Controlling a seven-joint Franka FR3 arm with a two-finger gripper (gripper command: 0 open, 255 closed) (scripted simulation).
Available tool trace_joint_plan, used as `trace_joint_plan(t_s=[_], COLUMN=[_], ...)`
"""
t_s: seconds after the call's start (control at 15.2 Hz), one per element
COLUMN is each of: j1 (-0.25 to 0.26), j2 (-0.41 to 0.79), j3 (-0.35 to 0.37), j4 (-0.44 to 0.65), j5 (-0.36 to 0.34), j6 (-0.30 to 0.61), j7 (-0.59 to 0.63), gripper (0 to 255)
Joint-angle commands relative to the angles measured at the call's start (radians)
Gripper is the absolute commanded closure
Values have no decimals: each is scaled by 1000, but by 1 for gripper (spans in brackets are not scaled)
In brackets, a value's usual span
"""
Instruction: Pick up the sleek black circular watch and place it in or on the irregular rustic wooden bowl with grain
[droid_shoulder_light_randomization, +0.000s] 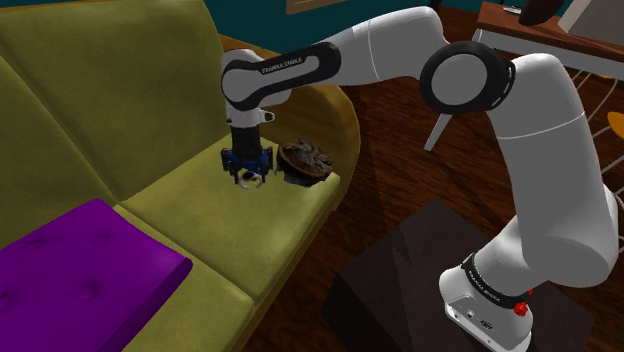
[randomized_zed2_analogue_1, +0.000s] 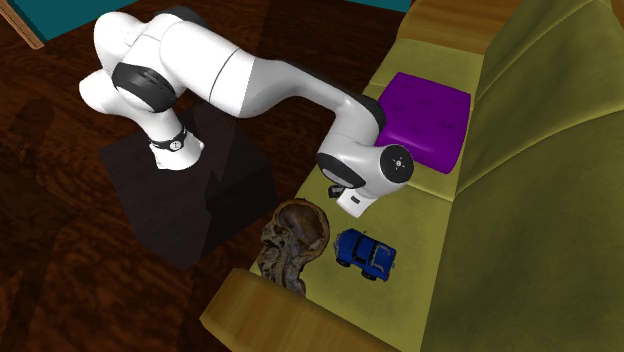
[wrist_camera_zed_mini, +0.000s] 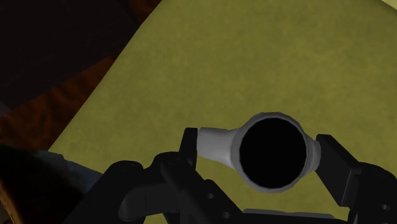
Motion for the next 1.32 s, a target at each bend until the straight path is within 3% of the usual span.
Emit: trace_joint_plan(t_s=[0.0,1.25], j1=[-3,-6], j2=[-18,-106], j3=[3,24], j4=[1,113], j5=[4,24], j6=[-18,-211], j7=[4,38], gripper=[255,255])
